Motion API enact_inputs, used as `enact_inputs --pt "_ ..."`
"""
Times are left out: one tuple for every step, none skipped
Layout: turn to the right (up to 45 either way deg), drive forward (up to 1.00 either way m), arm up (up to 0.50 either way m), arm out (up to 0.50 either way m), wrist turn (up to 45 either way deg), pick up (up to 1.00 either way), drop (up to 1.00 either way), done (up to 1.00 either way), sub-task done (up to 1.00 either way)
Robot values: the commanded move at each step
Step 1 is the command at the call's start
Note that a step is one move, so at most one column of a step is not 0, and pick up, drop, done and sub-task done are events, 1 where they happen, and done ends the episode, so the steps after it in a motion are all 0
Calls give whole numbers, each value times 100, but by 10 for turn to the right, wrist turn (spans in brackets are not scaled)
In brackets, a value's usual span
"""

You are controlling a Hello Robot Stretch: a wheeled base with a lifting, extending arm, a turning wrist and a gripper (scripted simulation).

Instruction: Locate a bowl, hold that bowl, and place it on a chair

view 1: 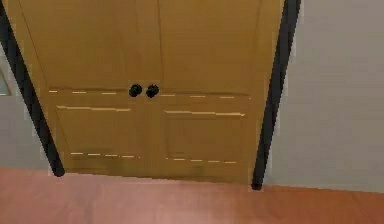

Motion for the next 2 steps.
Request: enact_inputs --pt "450 0 0 0 0 0 0 0 0" --pt "450 0 0 0 0 0 0 0 0"
